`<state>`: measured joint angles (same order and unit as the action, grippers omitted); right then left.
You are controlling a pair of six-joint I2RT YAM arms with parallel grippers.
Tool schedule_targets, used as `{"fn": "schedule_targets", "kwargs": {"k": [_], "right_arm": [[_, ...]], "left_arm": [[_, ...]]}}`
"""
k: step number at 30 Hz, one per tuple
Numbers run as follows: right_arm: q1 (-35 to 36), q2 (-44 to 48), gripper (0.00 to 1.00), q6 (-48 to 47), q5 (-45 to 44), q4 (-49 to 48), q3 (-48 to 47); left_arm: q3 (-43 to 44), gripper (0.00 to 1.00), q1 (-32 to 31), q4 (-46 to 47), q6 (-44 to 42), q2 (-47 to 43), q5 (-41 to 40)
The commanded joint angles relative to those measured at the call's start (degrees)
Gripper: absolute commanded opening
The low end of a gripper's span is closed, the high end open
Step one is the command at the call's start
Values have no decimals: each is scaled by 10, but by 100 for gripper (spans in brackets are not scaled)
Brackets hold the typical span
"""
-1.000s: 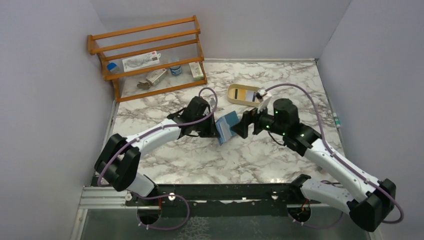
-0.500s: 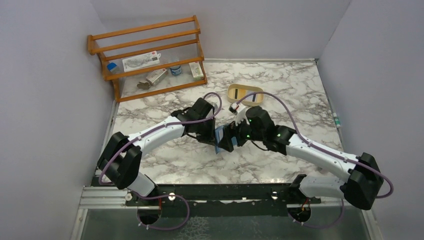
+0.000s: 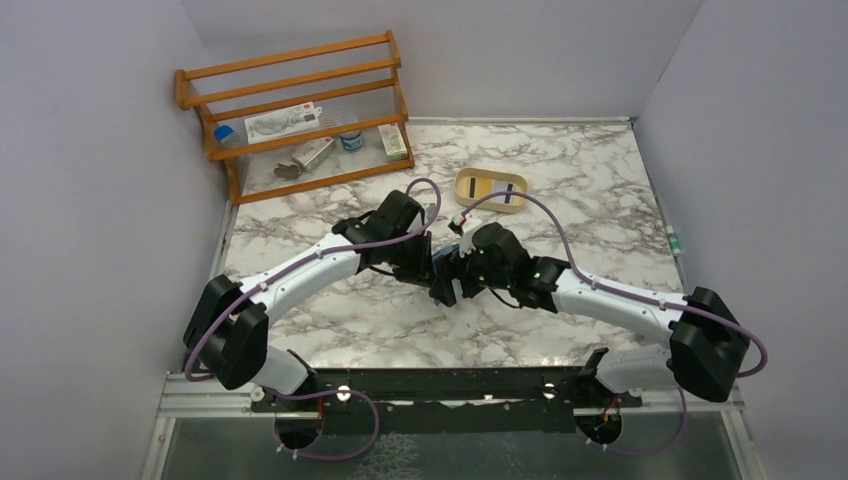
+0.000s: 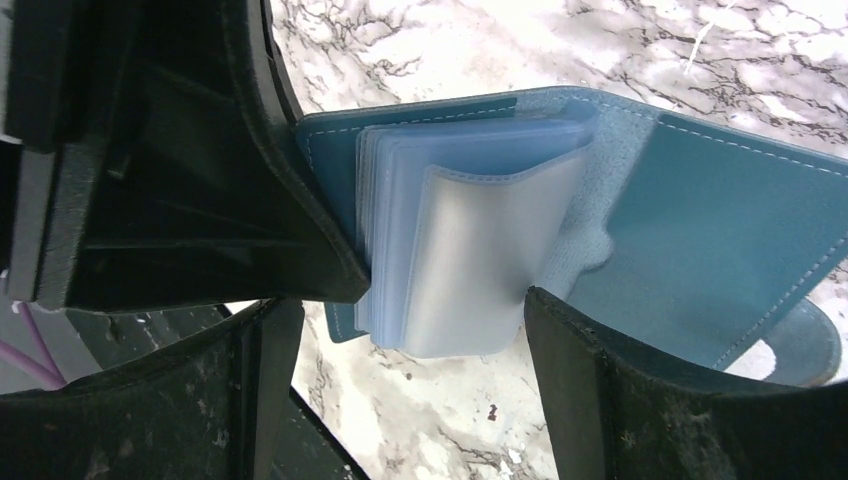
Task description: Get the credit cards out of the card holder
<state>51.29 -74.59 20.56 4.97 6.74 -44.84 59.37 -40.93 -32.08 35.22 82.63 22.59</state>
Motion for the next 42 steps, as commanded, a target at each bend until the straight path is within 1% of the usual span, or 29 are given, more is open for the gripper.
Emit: {"fn": "schedule_targets", "kwargs": {"k": [1, 7, 13, 16, 27, 31, 34, 42], "right_arm": [[1, -23, 86, -9, -27, -23, -8], [1, -14, 88, -29, -30, -24, 1], [1, -17, 88, -33, -39, -29, 8], [1, -18, 89, -34, -36, -38, 12], [-8, -16, 89, -50, -34, -54, 22], [-21, -3, 91, -53, -9, -62, 34], [-27, 6, 100, -61, 19, -79, 40], [-43, 8, 100, -74, 91, -105, 47]], "left_arm": [[15, 0, -1, 2, -11, -26, 42], [-8, 0, 16, -2, -38, -41, 55], [-18, 0, 32, -4, -80, -67, 89], [-21, 0, 37, -13, -102, -78, 87], [-33, 0, 40, -50, -171, -107, 104], [-38, 0, 41, -64, -188, -117, 102], [-45, 0, 41, -65, -194, -123, 100], [-47, 0, 43, -66, -214, -133, 103]]}}
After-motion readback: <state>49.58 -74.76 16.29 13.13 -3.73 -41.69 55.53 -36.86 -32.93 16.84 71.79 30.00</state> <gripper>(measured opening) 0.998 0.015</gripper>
